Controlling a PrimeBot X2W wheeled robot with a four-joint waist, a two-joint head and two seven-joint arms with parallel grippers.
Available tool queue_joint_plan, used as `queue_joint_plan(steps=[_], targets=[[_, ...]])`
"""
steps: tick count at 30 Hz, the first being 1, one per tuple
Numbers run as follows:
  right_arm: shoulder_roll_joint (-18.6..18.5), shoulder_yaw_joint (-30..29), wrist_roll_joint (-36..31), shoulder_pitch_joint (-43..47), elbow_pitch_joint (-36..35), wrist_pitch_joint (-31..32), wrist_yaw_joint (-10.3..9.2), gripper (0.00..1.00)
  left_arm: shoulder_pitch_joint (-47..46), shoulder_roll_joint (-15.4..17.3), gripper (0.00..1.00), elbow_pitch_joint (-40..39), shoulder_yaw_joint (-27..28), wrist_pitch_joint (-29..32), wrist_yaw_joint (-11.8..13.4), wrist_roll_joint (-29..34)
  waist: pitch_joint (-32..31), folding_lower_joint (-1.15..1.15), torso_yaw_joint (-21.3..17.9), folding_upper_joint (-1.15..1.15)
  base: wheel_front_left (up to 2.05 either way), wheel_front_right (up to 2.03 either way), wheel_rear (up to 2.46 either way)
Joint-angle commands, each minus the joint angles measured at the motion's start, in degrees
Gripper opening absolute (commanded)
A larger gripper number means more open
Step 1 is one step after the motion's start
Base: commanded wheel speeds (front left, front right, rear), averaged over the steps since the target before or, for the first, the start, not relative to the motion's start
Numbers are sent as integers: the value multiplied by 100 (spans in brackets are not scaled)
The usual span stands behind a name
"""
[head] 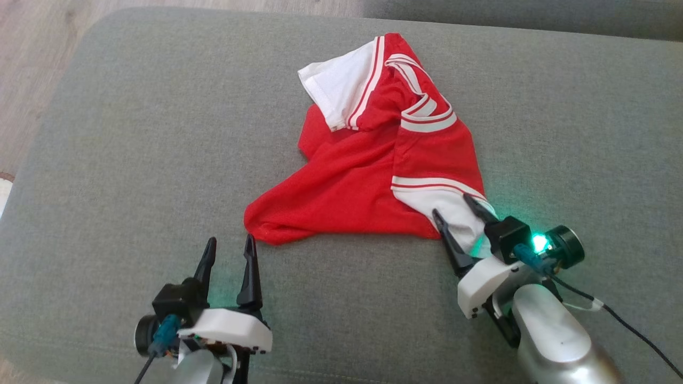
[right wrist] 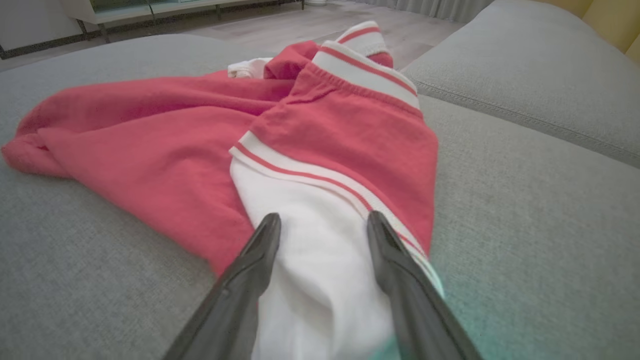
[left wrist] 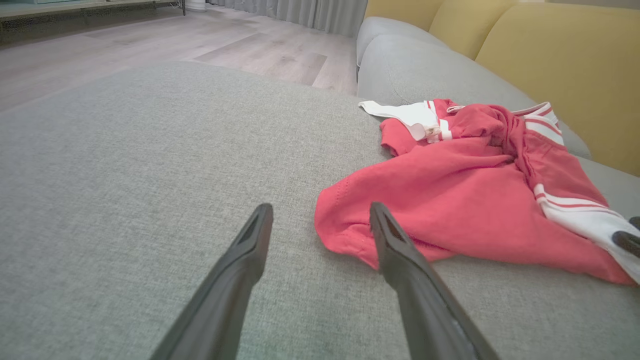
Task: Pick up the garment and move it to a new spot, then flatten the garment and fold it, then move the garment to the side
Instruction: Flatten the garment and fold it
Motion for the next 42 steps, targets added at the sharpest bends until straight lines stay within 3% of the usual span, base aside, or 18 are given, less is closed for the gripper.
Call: queue_joint_plan(steps=[1,2,4,7,8,9,14,18,25,29,30,31,34,37,42], targets=[[26,124,-30,-179,-80,-37,14,13,-53,40,100,-183,125,-30,28,-29,0,0,3,0,0,0,0],[26,151,-25,-203,-97,-37,14,7,-48,40,100,-187,119,-30,26,-34,3,0,3,0,0,0,0],[26,195,-3,-220,-128,-37,14,27,-46,40,100,-193,115,-30,23,-43,2,0,-1,0,0,0,0],[26,228,18,-210,-114,-37,14,21,-41,40,100,-193,122,-30,17,-52,-5,0,-6,0,0,0,0],[26,233,29,-199,-60,-37,14,4,-36,40,100,-187,123,-30,13,-56,-15,0,-7,0,0,0,0],[26,239,31,-196,-21,-37,14,0,-29,40,100,-181,121,-30,10,-55,-24,0,-8,0,0,0,0],[26,172,173,-204,79,-37,14,0,-10,40,100,-187,118,-30,6,-68,-54,0,-11,0,0,0,0],[26,-15,474,-212,-261,-37,14,0,-8,40,100,-228,149,-30,3,-24,-82,0,-45,0,0,0,0],[26,-1103,2182,64,-1089,-37,14,0,45,40,100,-285,256,-30,4,64,-184,0,-250,0,0,0,0],[26,-2263,3008,183,-499,-37,14,0,75,40,100,-256,300,-30,-11,107,-246,0,-387,0,0,0,0],[26,-2604,3027,173,-196,-37,14,65,78,40,100,-237,295,-30,-22,120,-257,0,-409,0,0,0,0],[26,-2910,2919,132,-28,-37,14,100,77,40,100,-221,293,-30,-28,141,-262,0,-432,0,0,0,0],[26,-3404,2315,73,6,-37,14,100,79,40,100,-215,336,-30,-24,165,-266,0,-509,0,0,0,0],[26,-3491,1933,88,-296,-37,14,100,89,40,100,-215,406,-30,-8,206,-271,0,-577,0,0,0,0],[26,-2771,1080,357,-1656,-37,14,100,129,40,100,-255,515,-30,60,304,-309,0,-657,0,0,0,0]])
